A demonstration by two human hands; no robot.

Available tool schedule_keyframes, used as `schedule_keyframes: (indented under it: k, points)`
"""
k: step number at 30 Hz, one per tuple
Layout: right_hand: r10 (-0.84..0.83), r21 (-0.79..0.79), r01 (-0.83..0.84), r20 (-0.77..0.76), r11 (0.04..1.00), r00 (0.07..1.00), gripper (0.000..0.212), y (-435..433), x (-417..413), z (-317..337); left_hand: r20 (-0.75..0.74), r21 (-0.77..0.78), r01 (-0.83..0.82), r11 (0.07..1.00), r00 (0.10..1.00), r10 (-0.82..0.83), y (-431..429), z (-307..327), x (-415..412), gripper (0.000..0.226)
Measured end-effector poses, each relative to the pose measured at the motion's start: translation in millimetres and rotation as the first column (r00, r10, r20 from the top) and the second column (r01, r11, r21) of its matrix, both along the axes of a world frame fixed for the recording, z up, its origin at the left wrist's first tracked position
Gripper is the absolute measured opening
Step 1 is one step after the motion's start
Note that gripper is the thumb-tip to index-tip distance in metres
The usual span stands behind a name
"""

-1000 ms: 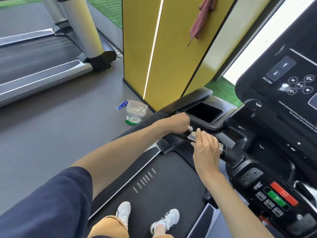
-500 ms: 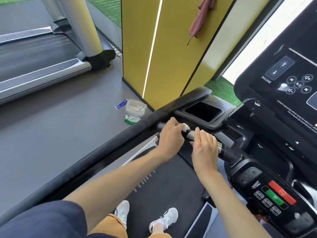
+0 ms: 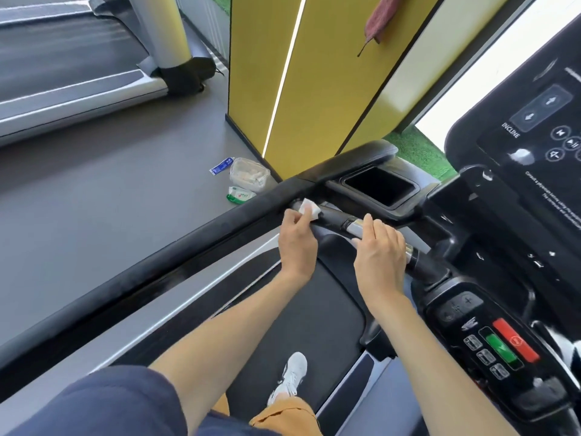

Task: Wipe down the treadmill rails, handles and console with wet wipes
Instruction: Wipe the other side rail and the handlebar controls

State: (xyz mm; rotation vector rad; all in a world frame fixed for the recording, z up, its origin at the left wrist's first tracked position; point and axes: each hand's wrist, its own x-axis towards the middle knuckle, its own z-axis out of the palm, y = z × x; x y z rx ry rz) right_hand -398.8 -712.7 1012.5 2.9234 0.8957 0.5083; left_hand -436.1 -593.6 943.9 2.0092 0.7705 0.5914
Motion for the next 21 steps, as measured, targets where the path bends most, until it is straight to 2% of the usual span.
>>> schedule_keyframes:
  k: [3, 4, 5, 6, 7, 9, 11, 13, 15, 17, 19, 21]
  points:
    - [0.022, -0.002, -0.022, -0.001, 1.000, 1.000, 0.055, -3, 2, 3, 0.225, 0.124, 0.170, 0.978, 0.955, -0.195, -24, 3, -21, 0.041]
    - [0.034, 0.001, -0.034, 0.006, 0.999, 0.999, 0.055, -3, 3, 5, 0.271, 0.128, 0.184, 0.975, 0.939, -0.213, -25, 3, -27, 0.037]
    - [0.042, -0.003, -0.042, 0.009, 0.999, 0.999, 0.055, -3, 3, 6, 0.286, 0.064, 0.141, 0.988, 0.946, -0.153, -22, 3, -31, 0.030]
    - [0.045, -0.014, -0.045, 0.006, 0.999, 0.999, 0.055, -2, 3, 8, 0.257, -0.074, 0.036, 0.997, 0.966, -0.016, -15, 1, -31, 0.022]
    - [0.043, -0.029, -0.043, 0.003, 0.999, 0.999, 0.055, -2, 3, 8, 0.174, -0.260, -0.109, 0.959, 0.972, 0.157, -7, 1, -29, 0.021]
    - [0.045, -0.067, -0.045, 0.006, 0.997, 0.999, 0.055, -2, 2, 8, -0.051, -0.554, -0.383, 0.739, 0.902, 0.430, 13, -5, -19, 0.026]
    - [0.060, -0.115, -0.059, 0.003, 0.992, 0.998, 0.055, -2, 4, 11, -0.138, -0.686, -0.473, 0.552, 0.830, 0.540, 19, -5, -3, 0.020]
    - [0.063, -0.150, -0.066, -0.025, 0.986, 0.998, 0.054, -3, 7, 15, -0.160, -0.756, -0.497, 0.425, 0.771, 0.616, 11, 2, 17, 0.013]
    - [0.077, -0.200, -0.090, -0.070, 0.976, 0.995, 0.051, -2, 9, 27, -0.163, -0.779, -0.505, 0.372, 0.735, 0.658, -6, 12, 29, 0.013]
    - [0.071, -0.282, -0.112, -0.153, 0.953, 0.986, 0.039, -1, 13, 40, -0.089, -0.757, -0.468, 0.456, 0.765, 0.637, -27, 19, 28, 0.020]
    - [0.083, -0.335, -0.152, -0.210, 0.930, 0.974, 0.030, -2, 19, 46, 0.045, -0.685, -0.346, 0.641, 0.858, 0.512, -50, 19, 17, 0.021]
    - [0.104, -0.342, -0.173, -0.211, 0.924, 0.972, 0.029, -2, 20, 49, 0.163, -0.560, -0.181, 0.808, 0.933, 0.322, -67, 16, 2, 0.014]
